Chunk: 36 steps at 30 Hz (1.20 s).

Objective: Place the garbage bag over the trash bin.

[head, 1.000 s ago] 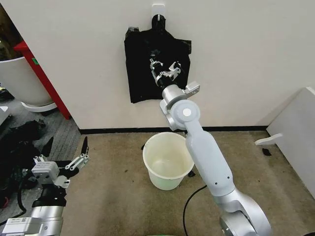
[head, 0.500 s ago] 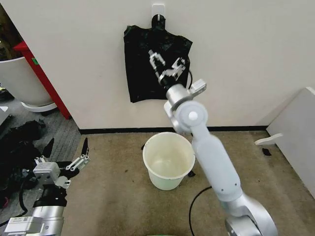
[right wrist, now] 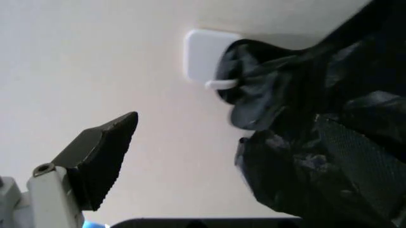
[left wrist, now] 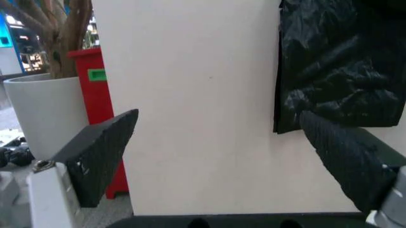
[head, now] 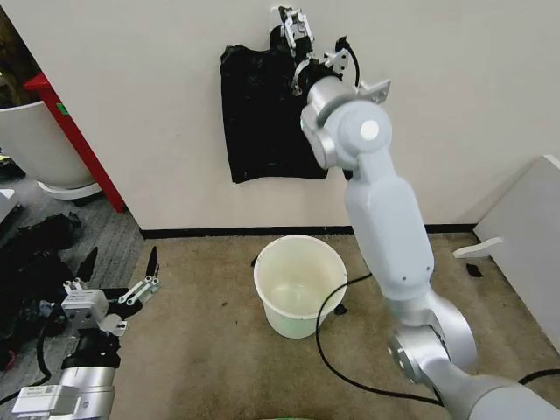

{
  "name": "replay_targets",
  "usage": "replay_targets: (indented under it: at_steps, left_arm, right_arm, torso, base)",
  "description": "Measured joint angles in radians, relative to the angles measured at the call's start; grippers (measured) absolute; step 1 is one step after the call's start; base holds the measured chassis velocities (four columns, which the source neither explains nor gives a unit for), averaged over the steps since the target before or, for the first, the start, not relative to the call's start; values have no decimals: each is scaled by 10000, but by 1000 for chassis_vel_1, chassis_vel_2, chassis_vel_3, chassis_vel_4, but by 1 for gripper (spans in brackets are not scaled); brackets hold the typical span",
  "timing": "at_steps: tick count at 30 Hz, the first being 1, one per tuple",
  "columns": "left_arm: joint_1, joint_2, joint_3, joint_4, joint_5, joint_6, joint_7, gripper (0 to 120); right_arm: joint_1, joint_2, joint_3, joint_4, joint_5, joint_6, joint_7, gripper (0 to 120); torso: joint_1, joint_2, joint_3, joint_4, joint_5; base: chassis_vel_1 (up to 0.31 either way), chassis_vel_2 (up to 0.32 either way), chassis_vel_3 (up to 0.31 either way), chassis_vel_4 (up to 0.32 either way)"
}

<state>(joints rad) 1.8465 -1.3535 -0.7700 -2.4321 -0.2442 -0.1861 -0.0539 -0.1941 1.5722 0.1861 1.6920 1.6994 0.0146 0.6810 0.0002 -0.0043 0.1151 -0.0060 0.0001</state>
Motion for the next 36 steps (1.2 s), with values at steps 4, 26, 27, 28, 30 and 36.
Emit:
replay_targets:
  at_steps: [4, 26, 27, 28, 30, 36]
  left_arm:
    - [-1, 9, -22, 11, 9, -21, 5, 100]
    - [19, 2, -51, 10, 97, -141, 121, 100]
    - [20, 2, -51, 10, 98, -145, 123, 100]
    - [20, 2, -51, 10, 98, -145, 123, 100]
    - [21, 2, -51, 9, 98, -154, 124, 100]
    - [37, 6, -75, -13, 96, -192, 140, 100]
  right_arm:
    - [34, 66, 114, -185, 319, 80, 121, 100]
    - [19, 117, 275, -480, 854, 128, 3, 60]
    - [14, 109, 275, -484, 869, 127, -4, 60]
    - [14, 109, 275, -484, 869, 127, -4, 60]
    - [-6, 93, 271, -495, 893, 122, -24, 59]
    - [-52, 106, 314, -644, 983, 48, -136, 59]
  torso:
    - [0, 0, 0, 0, 0]
    - [0, 0, 0, 0, -1]
    - [0, 0, 0, 0, -1]
    - [0, 0, 0, 0, -1]
    - [0, 0, 0, 0, -1]
    - [0, 0, -1, 0, 0]
  base:
    - [0, 0, 0, 0]
    - [0, 0, 0, 0]
    - [0, 0, 0, 0]
    - [0, 0, 0, 0]
    - [0, 0, 0, 0]
    - [0, 0, 0, 0]
